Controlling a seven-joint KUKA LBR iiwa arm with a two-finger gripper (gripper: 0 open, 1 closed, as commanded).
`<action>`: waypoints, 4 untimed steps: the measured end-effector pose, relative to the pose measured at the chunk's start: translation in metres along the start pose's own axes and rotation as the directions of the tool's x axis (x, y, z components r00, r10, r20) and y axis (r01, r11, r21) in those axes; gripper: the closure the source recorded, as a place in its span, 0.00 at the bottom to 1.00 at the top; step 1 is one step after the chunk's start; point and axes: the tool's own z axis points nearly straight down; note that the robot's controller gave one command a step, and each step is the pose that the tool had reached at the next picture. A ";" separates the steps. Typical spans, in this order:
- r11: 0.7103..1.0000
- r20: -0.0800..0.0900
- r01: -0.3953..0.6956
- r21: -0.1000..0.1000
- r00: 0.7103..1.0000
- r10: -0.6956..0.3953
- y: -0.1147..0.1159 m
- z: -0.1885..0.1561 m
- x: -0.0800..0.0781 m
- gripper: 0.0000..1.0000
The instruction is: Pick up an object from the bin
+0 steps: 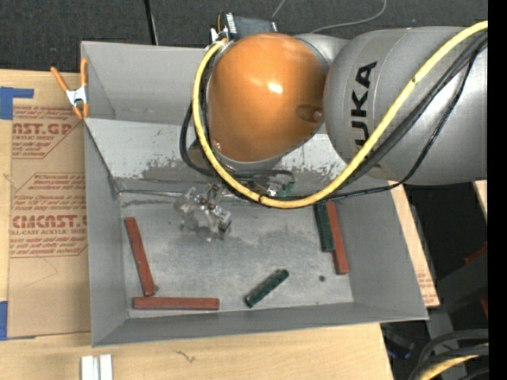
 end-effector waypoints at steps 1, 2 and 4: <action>1.000 -0.013 0.026 -0.009 1.000 -0.026 0.001 0.069 0.020 1.00; 0.975 -0.014 -0.222 -0.004 0.975 0.222 -0.006 0.100 0.062 1.00; 0.883 -0.008 -0.469 -0.002 0.883 0.469 -0.011 0.140 0.034 1.00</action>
Offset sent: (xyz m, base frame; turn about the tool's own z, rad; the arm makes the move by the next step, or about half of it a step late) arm -0.0114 -0.0150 -0.0650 -0.0265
